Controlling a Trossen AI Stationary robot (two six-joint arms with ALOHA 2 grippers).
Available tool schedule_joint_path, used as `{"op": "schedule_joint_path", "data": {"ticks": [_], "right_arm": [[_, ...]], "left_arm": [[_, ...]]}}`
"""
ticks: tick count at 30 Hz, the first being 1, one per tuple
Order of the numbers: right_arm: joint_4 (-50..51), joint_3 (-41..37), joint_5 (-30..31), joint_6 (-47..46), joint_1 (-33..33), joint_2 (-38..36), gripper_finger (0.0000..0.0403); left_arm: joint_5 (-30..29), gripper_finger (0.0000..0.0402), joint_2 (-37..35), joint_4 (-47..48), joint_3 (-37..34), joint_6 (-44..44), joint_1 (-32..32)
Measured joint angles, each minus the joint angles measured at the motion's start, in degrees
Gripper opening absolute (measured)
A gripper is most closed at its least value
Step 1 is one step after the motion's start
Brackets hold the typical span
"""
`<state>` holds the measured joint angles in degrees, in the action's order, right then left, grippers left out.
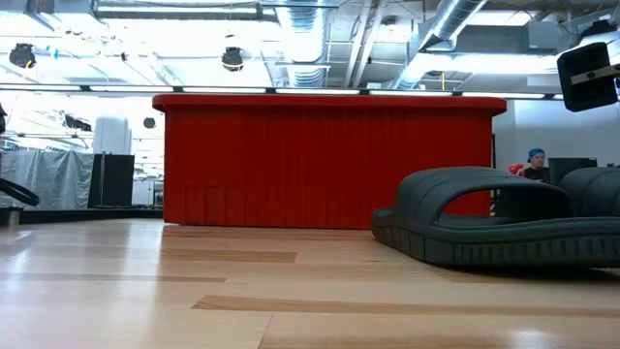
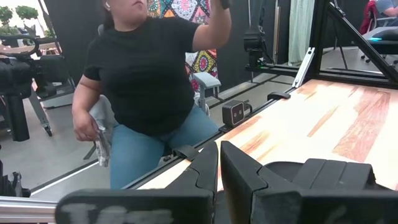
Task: Pick and place slides into bin
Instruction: Put the black slipper into the red container
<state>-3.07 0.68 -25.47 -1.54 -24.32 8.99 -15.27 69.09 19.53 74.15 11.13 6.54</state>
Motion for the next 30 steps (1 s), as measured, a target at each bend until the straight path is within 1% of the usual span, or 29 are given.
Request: {"op": "schedule_joint_path", "data": {"ticks": [4,6,9,13,16,19,21,23,26,30], "right_arm": [[0.02,0.01,-0.01,0.00,0.01,-0.01,0.0011],[0.00,0.01,-0.01,0.00,0.01,-0.01,0.0011],[0.01,0.01,0.00,0.00,-0.01,-0.01,0.0011],[0.02,-0.01,0.01,0.00,0.01,0.01,0.0011],[0.02,-0.01,0.01,0.00,0.00,0.00,0.0011],[0.02,-0.01,0.01,0.00,0.01,0.01,0.0011],[0.01,0.00,0.00,0.00,0.00,0.00,0.0011],[0.00,-0.01,-0.01,0.00,0.00,-0.01,0.0011],[0.01,0.01,0.00,0.00,-0.01,-0.01,0.0011],[0.00,0.01,-0.01,0.00,-0.01,-0.01,0.0011]], "left_arm": [[-0.90,0.0139,-6.65,-10.24,-11.10,-2.82,-4.94],[-3.17,0.0139,-10.08,-16.60,-17.21,-4.03,-7.35],[-6.80,0.0139,-14.18,-22.70,-24.91,-4.71,-10.48],[-8.74,0.0139,-17.56,-26.05,-31.38,-7.21,-14.47],[-10.16,0.0139,-18.47,-27.65,-35.49,-8.67,-18.51],[-14.60,0.0139,-18.54,-29.54,-39.33,-8.85,-22.97],[-16.44,0.0139,-18.61,-33.20,-42.69,-10.24,-25.74],[-15.89,0.0139,-19.26,-38.48,-46.51,-12.31,-28.16],[-14.95,0.0139,-20.51,-46.87,-51.94,-12.87,-31.12],[-15.66,0.0139,-23.28,-51.58,-56.55,-11.20,-33.86]]}}
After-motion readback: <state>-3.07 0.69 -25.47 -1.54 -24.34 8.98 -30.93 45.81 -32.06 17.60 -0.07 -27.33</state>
